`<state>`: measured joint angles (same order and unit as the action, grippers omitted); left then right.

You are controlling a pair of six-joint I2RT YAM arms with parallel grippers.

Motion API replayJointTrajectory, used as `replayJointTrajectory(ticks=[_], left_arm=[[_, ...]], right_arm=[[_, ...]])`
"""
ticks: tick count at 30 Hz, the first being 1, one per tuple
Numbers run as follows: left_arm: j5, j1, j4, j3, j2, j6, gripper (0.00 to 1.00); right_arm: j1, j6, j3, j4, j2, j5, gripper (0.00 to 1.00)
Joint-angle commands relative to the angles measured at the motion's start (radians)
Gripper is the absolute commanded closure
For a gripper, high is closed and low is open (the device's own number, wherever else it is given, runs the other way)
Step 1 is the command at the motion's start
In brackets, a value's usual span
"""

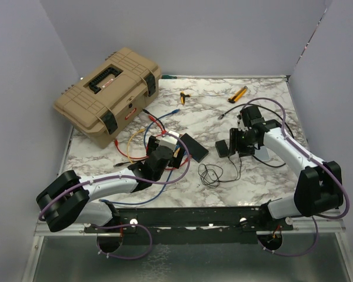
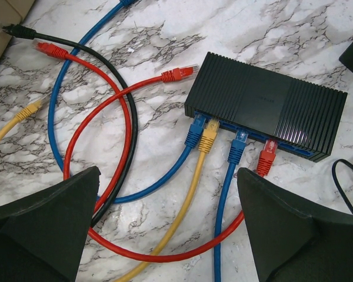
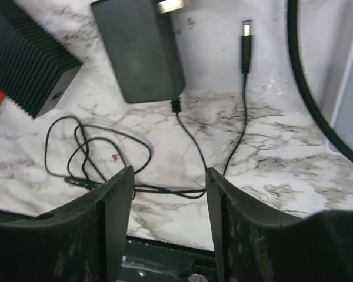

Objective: Insert the plug into the switch port
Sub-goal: Move the connector to the center of the board, then pick up the connector from the center of the board.

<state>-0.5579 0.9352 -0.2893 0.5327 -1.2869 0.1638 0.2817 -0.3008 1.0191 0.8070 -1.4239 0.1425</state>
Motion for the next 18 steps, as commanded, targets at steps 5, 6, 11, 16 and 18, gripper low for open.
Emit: replayJointTrajectory(ticks=[5, 6, 11, 16, 18], left_arm=[[-0.023, -0.004, 0.006, 0.019, 0.021, -0.001, 0.01], [-0.022, -0.004, 0.006, 0.02, 0.022, -0.001, 0.01], [-0.024, -0.004, 0.006, 0.018, 0.026, -0.002, 0.01], [-0.027, -0.004, 0.007, 0.019, 0.024, -0.004, 0.01], [-0.025, -0.004, 0.007, 0.019, 0.021, -0.003, 0.01]], right_arm=[[-0.013, -0.051, -0.076, -0.196, -0.039, -0.243, 0.52], [-0.014, -0.047, -0.08, -0.218, -0.053, -0.249, 0.52], [-0.026, -0.038, -0.092, -0.306, -0.136, -0.283, 0.57], [-0.043, -0.019, -0.105, -0.368, -0.178, -0.317, 0.63], [-0.045, -0.012, -0.103, -0.37, -0.191, -0.319, 0.64]])
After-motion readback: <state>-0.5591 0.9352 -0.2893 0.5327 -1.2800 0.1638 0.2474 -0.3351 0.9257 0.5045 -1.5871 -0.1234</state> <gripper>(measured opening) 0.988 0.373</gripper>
